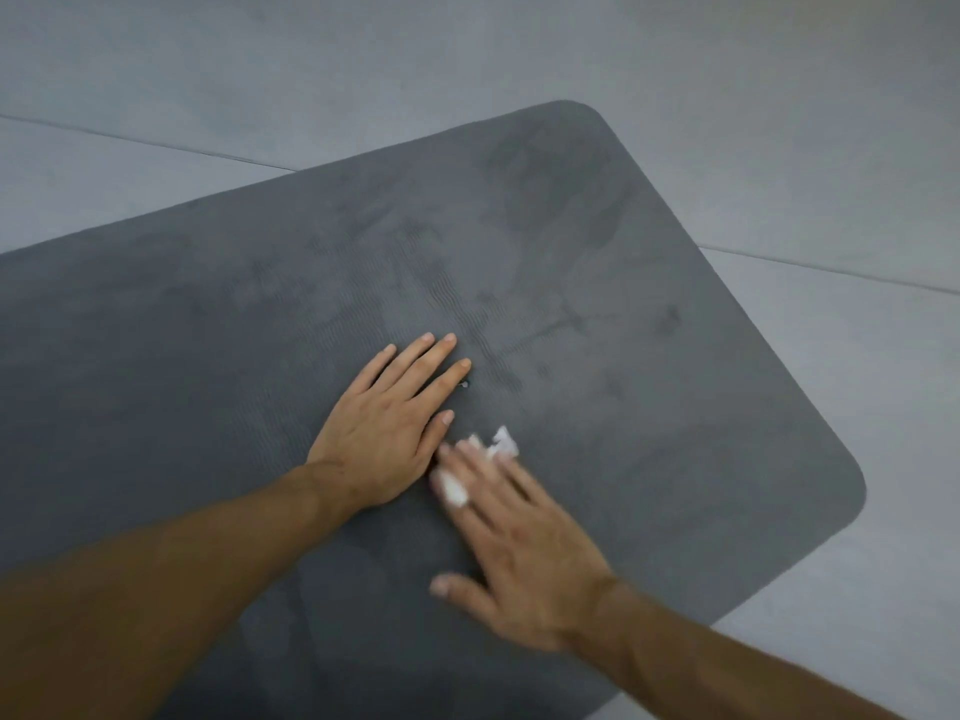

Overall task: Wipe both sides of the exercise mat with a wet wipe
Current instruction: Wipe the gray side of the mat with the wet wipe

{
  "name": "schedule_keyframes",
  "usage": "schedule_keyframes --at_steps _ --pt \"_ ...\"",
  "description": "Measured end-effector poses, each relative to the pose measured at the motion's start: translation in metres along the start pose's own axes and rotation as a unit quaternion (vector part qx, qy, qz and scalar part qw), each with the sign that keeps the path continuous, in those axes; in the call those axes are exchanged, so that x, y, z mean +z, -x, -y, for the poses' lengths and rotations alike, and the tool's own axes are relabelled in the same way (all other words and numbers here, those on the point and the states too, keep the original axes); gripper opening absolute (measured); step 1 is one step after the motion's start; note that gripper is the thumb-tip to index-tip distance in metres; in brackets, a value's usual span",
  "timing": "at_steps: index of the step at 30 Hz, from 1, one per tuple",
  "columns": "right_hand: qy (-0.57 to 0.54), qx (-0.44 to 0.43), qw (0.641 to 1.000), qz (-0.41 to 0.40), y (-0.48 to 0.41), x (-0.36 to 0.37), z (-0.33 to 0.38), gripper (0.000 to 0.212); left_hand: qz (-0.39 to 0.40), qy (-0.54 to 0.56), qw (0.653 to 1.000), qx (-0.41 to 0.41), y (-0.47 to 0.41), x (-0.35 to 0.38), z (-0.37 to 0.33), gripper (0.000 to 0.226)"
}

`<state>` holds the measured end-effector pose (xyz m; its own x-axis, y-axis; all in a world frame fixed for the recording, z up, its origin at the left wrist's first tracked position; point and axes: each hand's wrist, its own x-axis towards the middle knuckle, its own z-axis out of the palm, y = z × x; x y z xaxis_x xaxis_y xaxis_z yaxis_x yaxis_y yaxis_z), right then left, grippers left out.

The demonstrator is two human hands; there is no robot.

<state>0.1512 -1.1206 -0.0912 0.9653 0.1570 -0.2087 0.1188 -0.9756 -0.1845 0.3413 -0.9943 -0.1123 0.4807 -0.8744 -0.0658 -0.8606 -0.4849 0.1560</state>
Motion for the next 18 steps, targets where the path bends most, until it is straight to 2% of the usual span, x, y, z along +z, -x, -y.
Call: schedule_keyframes --at_steps 2,4,6,8,11,13,15,18 --pt "0.032 -0.048 0.998 0.005 0.005 0.006 0.008 0.085 0.000 -0.003 1.000 0.002 0.001 -0.001 0.003 0.057" --pt "0.047 -0.045 0.998 -0.010 0.003 0.007 -0.007 0.081 0.000 -0.002 1.000 0.002 0.001 -0.001 0.005 0.057" --pt "0.038 0.021 0.998 -0.035 -0.004 0.004 -0.033 0.077 0.005 -0.004 1.000 0.001 0.003 -0.002 0.007 0.058" --pt "0.025 0.129 0.990 -0.059 -0.012 -0.003 -0.062 0.074 0.007 -0.008 1.000 -0.005 0.005 -0.002 0.010 0.059" --pt "0.008 0.272 0.959 -0.072 -0.018 -0.011 -0.105 0.077 0.006 -0.010 1.000 -0.018 0.009 -0.002 0.016 0.059" --pt "-0.013 0.333 0.939 -0.077 -0.020 -0.017 -0.128 0.081 0.003 -0.010 1.000 -0.024 0.011 -0.002 0.018 0.059" --pt "-0.037 0.360 0.929 -0.072 -0.020 -0.019 -0.137 0.085 0.001 -0.004 1.000 -0.028 0.013 -0.002 0.020 0.059" --pt "-0.054 0.324 0.941 -0.080 -0.025 -0.017 -0.123 0.087 0.002 -0.007 0.999 -0.031 0.015 -0.001 0.022 0.060"
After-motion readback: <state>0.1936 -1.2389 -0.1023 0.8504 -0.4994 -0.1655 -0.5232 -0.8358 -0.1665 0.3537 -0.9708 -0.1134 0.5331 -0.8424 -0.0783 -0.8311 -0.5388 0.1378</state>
